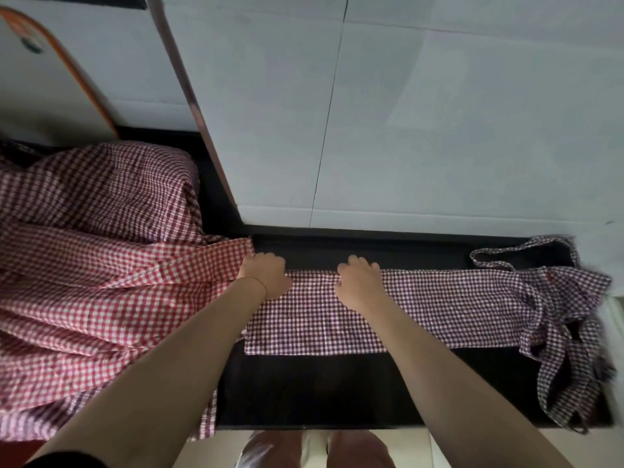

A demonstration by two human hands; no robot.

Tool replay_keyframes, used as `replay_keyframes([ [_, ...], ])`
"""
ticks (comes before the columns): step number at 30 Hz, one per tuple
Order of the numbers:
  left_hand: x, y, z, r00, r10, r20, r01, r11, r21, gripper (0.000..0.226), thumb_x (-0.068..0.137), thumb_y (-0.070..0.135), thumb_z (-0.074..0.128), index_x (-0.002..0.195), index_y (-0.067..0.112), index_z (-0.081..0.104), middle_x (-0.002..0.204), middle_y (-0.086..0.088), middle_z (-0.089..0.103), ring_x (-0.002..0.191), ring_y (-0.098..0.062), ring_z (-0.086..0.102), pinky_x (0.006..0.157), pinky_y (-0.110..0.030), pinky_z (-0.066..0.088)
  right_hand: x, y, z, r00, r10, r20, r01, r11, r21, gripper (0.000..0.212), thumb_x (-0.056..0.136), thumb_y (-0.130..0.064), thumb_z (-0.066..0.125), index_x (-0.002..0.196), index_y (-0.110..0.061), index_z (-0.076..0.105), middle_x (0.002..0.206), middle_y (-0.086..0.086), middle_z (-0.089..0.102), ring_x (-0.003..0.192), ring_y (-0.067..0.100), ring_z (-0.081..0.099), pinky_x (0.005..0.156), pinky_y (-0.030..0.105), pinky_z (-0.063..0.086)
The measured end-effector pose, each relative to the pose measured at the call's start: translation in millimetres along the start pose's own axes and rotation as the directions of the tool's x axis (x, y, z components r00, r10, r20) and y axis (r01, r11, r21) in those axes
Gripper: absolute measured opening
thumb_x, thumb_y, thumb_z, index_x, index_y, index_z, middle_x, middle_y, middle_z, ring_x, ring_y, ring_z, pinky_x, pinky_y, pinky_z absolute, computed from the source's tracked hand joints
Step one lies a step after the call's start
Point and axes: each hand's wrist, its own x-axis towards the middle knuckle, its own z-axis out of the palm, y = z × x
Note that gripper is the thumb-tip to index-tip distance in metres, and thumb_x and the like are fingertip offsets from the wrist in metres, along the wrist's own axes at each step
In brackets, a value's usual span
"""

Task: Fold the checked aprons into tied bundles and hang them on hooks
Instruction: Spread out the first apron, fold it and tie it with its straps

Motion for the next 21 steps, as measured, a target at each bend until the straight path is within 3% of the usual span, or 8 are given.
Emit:
replay_keyframes([
  [4,1.8,-2.0,3.3,0.998,-0.048,-0.041,0.042,0.990,-0.136,0.034,0.099,0.037,0.045,0.120,0.013,0.058,0.110,-0.006,0.062,0.092,-0.018,0.054,0.082,-0.032,0.045,5.0,4.7,2.1,1.000,-0.003,-0.027,0.004,1.000,0.030,0.040,0.103,-0.025,0.046,0.140,-0.012,0.049,0.139,0.008,0.053,0.130,0.023,0.048,0.114,0.042,0.032],
  [9,1.8,-4.1,9.2,0.994,-0.066,-0.084,0.054,0.990,-0.134,0.028,0.097,0.024,0.048,0.121,0.014,0.057,0.114,-0.006,0.060,0.105,-0.023,0.057,0.089,-0.035,0.044,7.1,2.4,9.7,0.998,-0.010,-0.064,0.011,1.000,0.016,0.040,0.103,-0.022,0.048,0.142,-0.012,0.045,0.138,0.008,0.052,0.130,0.024,0.047,0.114,0.042,0.034],
  [13,-10.0,1.5,21.7,0.943,-0.077,-0.325,0.088,0.996,0.019,0.039,0.088,0.009,0.055,0.125,0.018,0.049,0.123,-0.005,0.050,0.116,-0.024,0.045,0.105,-0.040,0.036,-3.4,-2.7,21.0,0.948,0.033,-0.317,-0.026,0.999,0.027,0.021,0.097,-0.020,0.060,0.117,-0.015,0.056,0.114,0.006,0.059,0.108,0.022,0.056,0.098,0.039,0.046],
  [15,-18.1,16.1,29.0,0.892,0.009,-0.452,-0.007,1.000,0.007,0.035,0.088,0.011,0.051,0.122,0.019,0.052,0.121,-0.003,0.048,0.114,-0.023,0.044,0.105,-0.040,0.035,-10.2,-6.5,29.6,0.884,-0.015,-0.467,0.028,0.999,0.021,0.013,0.088,-0.016,0.070,0.098,-0.014,0.061,0.095,0.005,0.061,0.088,0.021,0.058,0.081,0.035,0.051],
  [17,-24.6,37.4,42.2,0.876,0.119,-0.467,-0.155,0.987,-0.039,0.033,0.094,0.019,0.044,0.126,0.018,0.051,0.129,-0.004,0.049,0.121,-0.023,0.045,0.108,-0.041,0.035,-18.4,-8.0,42.6,0.819,-0.100,-0.564,0.134,0.991,0.020,0.008,0.087,-0.014,0.069,0.092,-0.013,0.062,0.088,0.005,0.061,0.081,0.021,0.059,0.074,0.033,0.051],
  [19,-27.1,54.2,60.1,0.913,0.136,-0.384,-0.195,0.974,-0.119,0.046,0.100,0.031,0.037,0.144,0.018,0.038,0.152,-0.009,0.035,0.142,-0.028,0.030,0.119,-0.046,0.023,-26.9,-6.7,55.4,0.802,-0.172,-0.572,0.216,0.976,0.009,0.014,0.093,-0.015,0.059,0.105,-0.009,0.065,0.103,0.008,0.066,0.095,0.025,0.064,0.085,0.036,0.053],
  [21,-25.0,57.8,81.3,0.952,0.086,-0.293,-0.140,0.976,-0.166,0.063,0.103,0.047,0.025,0.158,0.022,0.011,0.167,-0.007,0.002,0.153,-0.032,-0.002,0.123,-0.052,0.003,-33.8,-2.2,67.5,0.840,-0.181,-0.512,0.211,0.977,0.001,0.032,0.099,-0.019,0.051,0.127,-0.007,0.061,0.130,0.014,0.063,0.123,0.031,0.059,0.103,0.045,0.050],
])
